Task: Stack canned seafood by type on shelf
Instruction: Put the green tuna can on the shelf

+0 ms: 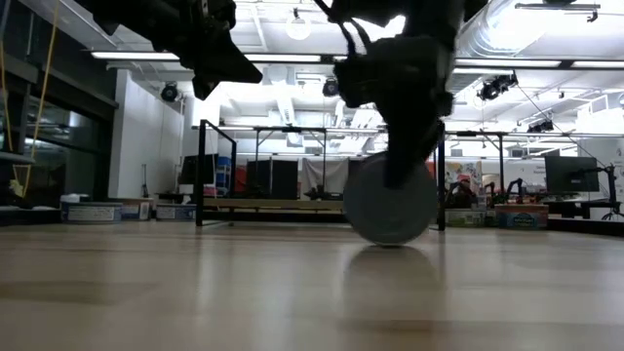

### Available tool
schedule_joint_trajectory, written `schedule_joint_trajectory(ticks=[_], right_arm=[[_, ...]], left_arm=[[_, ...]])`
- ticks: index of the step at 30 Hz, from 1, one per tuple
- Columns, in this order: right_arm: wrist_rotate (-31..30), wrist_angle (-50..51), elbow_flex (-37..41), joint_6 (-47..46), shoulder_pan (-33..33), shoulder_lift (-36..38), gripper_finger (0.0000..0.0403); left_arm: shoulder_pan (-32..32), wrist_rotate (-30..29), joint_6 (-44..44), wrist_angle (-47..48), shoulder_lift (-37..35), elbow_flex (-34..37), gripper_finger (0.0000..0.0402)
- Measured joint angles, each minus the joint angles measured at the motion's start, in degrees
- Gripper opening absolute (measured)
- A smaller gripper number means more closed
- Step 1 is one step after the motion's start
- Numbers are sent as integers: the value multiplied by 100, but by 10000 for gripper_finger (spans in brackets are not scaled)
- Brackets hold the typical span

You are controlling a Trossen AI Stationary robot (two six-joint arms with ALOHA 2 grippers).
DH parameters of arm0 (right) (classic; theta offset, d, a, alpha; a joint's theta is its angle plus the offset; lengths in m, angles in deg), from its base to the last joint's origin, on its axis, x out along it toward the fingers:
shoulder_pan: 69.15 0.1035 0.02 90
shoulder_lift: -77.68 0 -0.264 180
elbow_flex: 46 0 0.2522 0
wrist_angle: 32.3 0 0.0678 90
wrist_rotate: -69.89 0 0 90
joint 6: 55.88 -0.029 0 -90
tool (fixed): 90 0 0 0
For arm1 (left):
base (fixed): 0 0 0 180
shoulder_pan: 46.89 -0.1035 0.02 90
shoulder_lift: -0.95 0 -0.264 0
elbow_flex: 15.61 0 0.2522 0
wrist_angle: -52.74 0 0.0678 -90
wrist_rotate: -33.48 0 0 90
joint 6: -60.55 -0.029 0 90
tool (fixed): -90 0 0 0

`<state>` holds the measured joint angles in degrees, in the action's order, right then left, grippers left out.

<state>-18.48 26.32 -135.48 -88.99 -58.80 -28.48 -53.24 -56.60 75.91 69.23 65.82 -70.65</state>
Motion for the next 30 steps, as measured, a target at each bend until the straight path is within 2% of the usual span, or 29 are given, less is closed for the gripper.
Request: schedule_joint_trajectory(ticks=[4, 7, 12, 15, 19, 22, 25, 30], right_arm=[[-148, 538, 38, -7, 161, 235, 115], [-243, 520, 412, -318, 319, 660, 115], [-330, 60, 1675, -1645, 659, 1741, 115], [-670, -693, 2419, -2616, 846, 2464, 115], [-1597, -2299, 3219, -3620, 934, 3139, 115], [-2602, -3671, 3673, -4099, 910, 3194, 115], [-3784, -4800, 3917, -4731, 787, 2939, 115], [-5582, -5830, 3962, -5801, 578, 2245, 115]], left_arm=[[0, 0, 1, -16, 1, 0, 1], [0, -2, 25, -105, -1, 0, 1], [0, 0, 54, -300, -1, 0, 1], [0, -2, 54, -313, 1, 0, 1], [0, -2, 254, -312, 1, 0, 1], [0, -2, 413, -284, 0, 0, 1], [0, -4, 467, -230, 1, 0, 1], [0, 10, 604, -219, -1, 0, 1]])
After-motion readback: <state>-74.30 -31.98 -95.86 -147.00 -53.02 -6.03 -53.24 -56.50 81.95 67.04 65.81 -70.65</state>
